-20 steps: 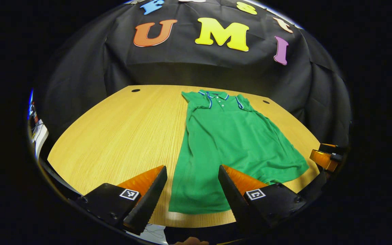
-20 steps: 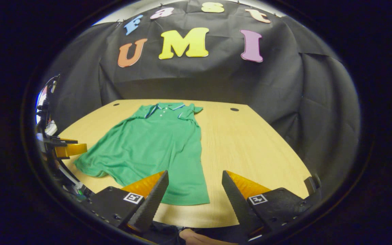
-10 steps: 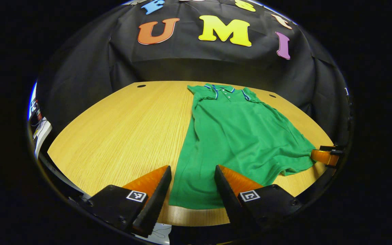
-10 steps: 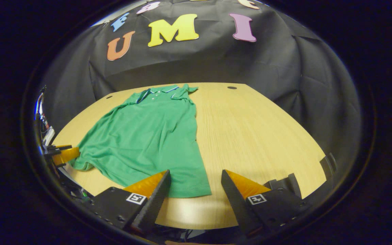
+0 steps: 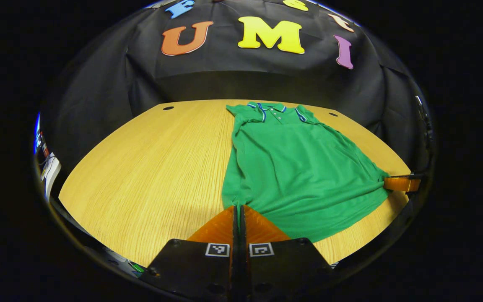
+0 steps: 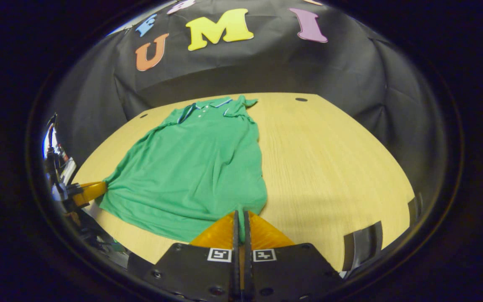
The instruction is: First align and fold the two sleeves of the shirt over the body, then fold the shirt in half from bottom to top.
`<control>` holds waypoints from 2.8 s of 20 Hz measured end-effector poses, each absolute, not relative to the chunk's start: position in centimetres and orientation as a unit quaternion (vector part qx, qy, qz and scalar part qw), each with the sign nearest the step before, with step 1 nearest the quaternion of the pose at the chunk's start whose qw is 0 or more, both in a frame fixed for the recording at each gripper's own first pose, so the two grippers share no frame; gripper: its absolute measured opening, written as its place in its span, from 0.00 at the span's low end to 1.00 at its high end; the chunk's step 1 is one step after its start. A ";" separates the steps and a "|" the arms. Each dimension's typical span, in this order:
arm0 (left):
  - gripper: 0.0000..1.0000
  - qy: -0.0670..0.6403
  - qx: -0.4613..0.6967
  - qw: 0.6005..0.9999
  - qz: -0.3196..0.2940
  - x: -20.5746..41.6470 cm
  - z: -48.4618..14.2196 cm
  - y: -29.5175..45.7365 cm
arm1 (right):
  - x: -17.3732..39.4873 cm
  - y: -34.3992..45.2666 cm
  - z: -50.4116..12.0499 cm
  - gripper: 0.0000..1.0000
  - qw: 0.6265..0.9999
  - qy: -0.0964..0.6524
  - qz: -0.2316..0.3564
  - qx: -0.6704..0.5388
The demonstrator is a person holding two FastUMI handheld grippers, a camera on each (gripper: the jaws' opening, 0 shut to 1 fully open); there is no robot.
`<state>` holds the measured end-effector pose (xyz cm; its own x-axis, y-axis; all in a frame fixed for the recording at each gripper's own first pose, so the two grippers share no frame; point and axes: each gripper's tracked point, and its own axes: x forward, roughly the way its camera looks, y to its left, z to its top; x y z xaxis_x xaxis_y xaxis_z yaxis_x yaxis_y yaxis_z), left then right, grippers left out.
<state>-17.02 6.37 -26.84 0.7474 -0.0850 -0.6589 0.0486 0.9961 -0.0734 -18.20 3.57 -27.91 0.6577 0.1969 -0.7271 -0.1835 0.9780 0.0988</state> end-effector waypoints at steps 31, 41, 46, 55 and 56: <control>0.02 0.145 -0.008 0.986 -0.078 14.8 -11.0 6.0 | 12.9 10.5 -11.0 0.04 0.966 0.231 0.117 -0.011; 0.07 0.111 0.006 0.994 -0.024 23.4 -16.2 8.7 | 24.0 11.6 -16.8 0.04 0.978 0.185 0.092 -0.018; 0.10 0.131 -0.010 0.991 -0.029 25.3 -18.5 8.4 | 26.1 10.7 -19.4 0.06 0.975 0.212 0.070 -0.016; 0.98 0.182 -0.061 0.981 -0.019 21.1 -19.2 7.9 | 21.6 9.1 -20.5 0.96 0.965 0.247 0.066 -0.059; 0.98 0.178 -0.060 0.982 -0.014 20.1 -18.3 8.2 | 20.4 8.9 -19.2 0.96 0.968 0.236 0.067 -0.058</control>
<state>20.09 8.22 -18.31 0.9360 -0.0480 -0.3486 0.0052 0.9924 -0.1226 20.40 8.93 -19.22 0.8795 0.1016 -0.4649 -0.1559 0.9845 -0.0799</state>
